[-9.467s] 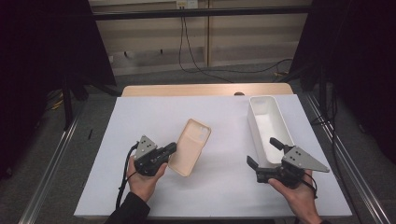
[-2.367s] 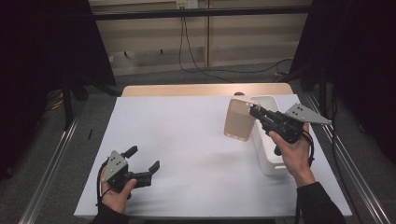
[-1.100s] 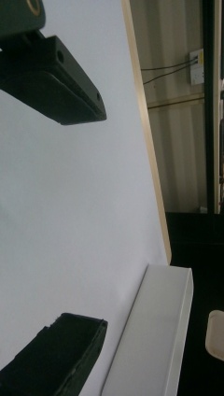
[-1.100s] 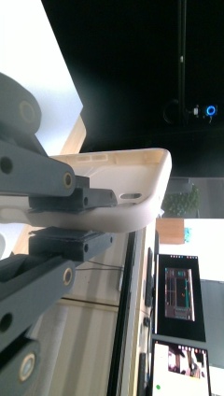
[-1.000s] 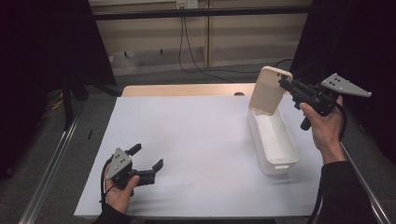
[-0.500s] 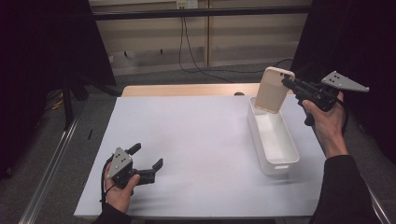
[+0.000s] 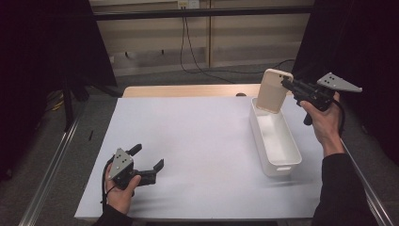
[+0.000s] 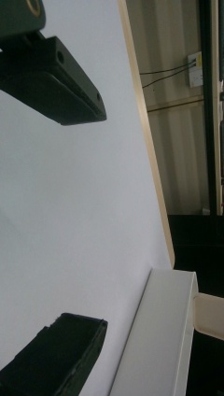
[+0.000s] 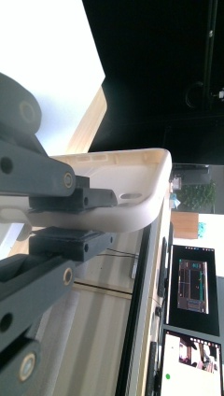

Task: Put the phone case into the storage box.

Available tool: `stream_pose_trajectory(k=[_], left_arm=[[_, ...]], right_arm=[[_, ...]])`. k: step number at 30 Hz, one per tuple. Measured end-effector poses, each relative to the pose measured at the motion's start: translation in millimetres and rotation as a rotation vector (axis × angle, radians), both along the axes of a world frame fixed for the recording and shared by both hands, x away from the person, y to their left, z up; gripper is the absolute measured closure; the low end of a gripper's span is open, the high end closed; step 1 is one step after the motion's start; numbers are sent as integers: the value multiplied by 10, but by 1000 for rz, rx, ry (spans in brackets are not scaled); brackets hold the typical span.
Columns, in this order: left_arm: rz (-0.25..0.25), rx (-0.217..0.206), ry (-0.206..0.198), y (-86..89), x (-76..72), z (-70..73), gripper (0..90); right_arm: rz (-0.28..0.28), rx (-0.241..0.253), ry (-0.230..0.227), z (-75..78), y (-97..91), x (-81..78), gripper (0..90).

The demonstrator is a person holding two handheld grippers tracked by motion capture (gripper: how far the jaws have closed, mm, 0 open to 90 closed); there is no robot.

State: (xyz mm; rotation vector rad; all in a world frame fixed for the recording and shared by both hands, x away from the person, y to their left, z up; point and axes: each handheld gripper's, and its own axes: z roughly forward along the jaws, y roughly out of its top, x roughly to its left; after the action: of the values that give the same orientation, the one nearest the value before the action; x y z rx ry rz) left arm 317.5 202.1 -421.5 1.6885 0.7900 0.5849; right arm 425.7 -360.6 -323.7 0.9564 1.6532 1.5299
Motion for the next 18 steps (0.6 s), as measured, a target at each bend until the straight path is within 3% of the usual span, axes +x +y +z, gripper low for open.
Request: stream_pose_trajectory(k=[11, 18], left_arm=[[2, -1, -2, 2, 1, 0, 23], [2, -3, 1, -2, 0, -4, 23]], right_arm=[[3, -28, 25, -163, 10, 136, 816], [-2, -18, 39, -253, -9, 221, 817]])
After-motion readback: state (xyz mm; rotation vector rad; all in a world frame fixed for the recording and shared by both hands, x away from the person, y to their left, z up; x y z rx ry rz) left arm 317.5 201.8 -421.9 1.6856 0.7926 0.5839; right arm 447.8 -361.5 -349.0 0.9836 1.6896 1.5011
